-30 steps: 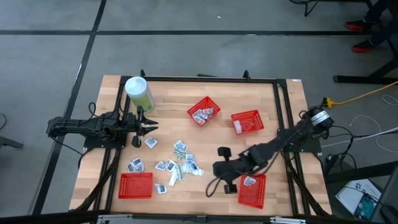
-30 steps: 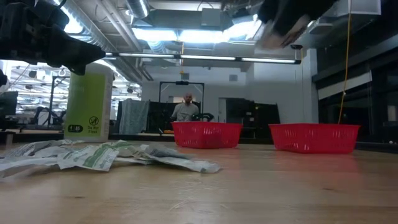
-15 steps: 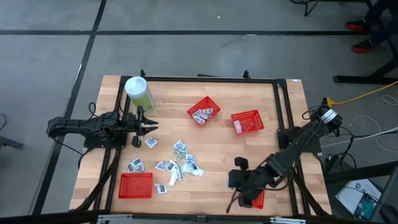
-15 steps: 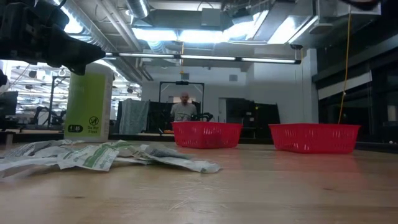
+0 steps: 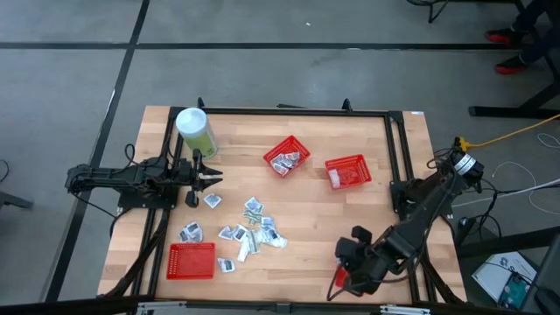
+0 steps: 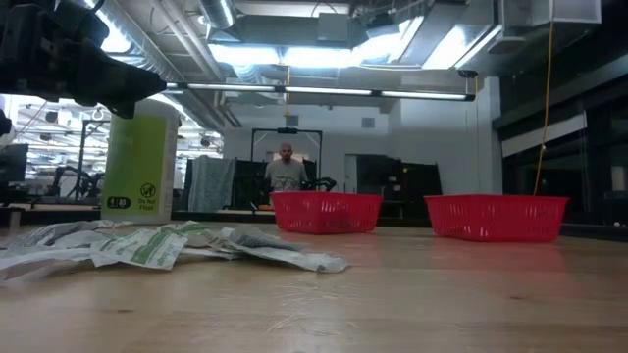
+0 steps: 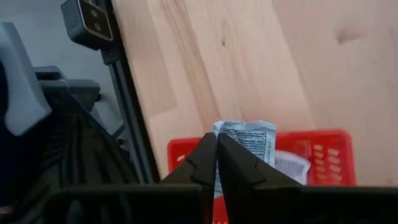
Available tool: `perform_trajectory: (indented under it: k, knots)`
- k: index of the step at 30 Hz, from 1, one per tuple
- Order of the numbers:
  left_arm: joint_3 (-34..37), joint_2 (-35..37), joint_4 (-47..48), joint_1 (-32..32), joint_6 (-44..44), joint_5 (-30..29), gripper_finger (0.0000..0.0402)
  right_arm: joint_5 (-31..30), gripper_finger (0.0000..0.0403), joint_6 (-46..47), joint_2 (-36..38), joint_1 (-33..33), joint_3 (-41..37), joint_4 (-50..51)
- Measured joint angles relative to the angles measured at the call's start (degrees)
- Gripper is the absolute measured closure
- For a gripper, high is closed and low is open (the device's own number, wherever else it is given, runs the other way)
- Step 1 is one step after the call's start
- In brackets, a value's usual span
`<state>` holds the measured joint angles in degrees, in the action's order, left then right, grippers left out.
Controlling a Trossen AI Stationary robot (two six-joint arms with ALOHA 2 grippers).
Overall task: Pick & Place First Aid Supplies
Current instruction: Put the blue alcohol pad into the red container
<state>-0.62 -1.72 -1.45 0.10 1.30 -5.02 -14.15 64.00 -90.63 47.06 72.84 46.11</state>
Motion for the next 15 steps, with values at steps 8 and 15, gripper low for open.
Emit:
perform_trajectory:
  k: [8,15]
  knots:
    - [0.0,0.0,0.0,0.0,0.0,0.0,0.0313,3.56,0.0382,8.41,0.0,2.85,0.0,3.24]
    - [0.0,0.0,0.0,0.0,0.0,0.0,0.0313,4.3,0.0382,14.93,0.0,4.78,0.0,9.62]
